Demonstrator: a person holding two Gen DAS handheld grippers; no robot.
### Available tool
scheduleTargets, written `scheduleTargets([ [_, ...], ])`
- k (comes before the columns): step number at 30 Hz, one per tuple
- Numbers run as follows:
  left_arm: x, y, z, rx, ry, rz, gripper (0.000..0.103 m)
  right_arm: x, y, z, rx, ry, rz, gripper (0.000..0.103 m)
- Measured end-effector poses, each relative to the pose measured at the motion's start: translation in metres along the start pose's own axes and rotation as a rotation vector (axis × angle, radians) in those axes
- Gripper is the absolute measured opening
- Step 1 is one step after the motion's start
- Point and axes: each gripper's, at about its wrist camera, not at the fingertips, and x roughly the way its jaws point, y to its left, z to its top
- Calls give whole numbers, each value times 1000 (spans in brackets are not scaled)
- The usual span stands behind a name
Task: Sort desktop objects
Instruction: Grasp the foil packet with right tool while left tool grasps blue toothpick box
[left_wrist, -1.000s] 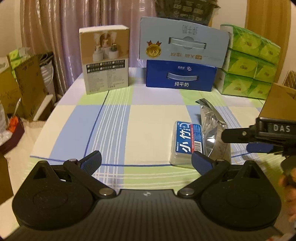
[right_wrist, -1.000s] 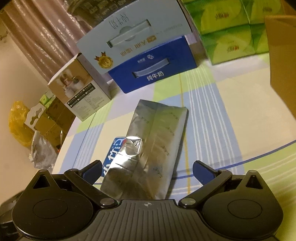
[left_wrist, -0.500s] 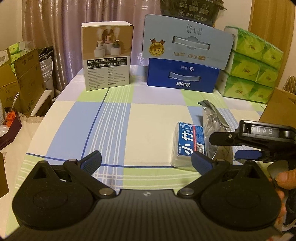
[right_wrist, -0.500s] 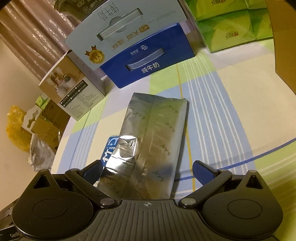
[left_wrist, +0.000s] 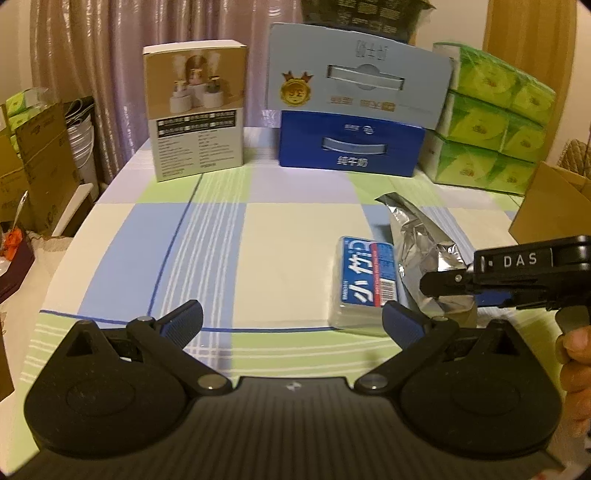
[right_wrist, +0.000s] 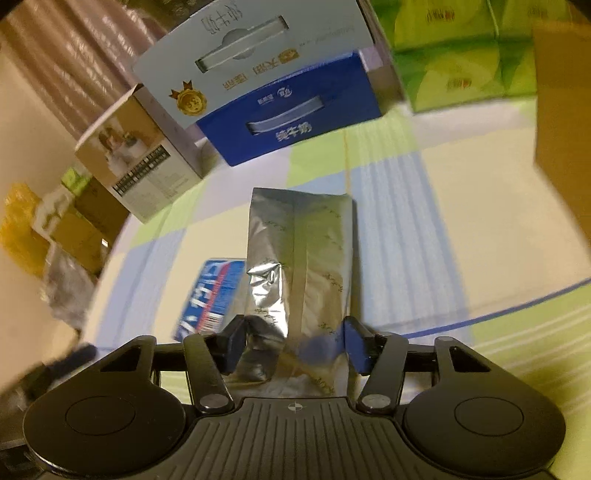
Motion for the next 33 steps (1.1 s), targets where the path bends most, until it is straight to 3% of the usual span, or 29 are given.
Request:
scheduleTargets([
  [4, 4, -10, 1, 34, -9, -31, 101, -17, -2, -5, -140, -33, -102, 48],
  [7, 13, -20, 2, 72, -13, -48, 101, -27, -10, -13, -167, -35, -111, 49],
  [12, 34, -32, 4, 96, 0, -75, 98, -28, -22, -20, -180, -23, -104, 65],
  [21, 55, -40, 9, 125, 18, -61, 75, -17, -12, -23, -315, -32, -116, 67],
  [24, 59, -44, 11, 136, 21, -67, 65, -16, -9, -24, -353, -29, -135, 61],
  [26, 61, -47, 10, 151, 32, -64, 52, -15, -8, -26, -376, -28, -149, 55],
  [33, 51, -54, 0, 185, 46, -45, 51, -23, -5, -30, -369, -5, -169, 45],
])
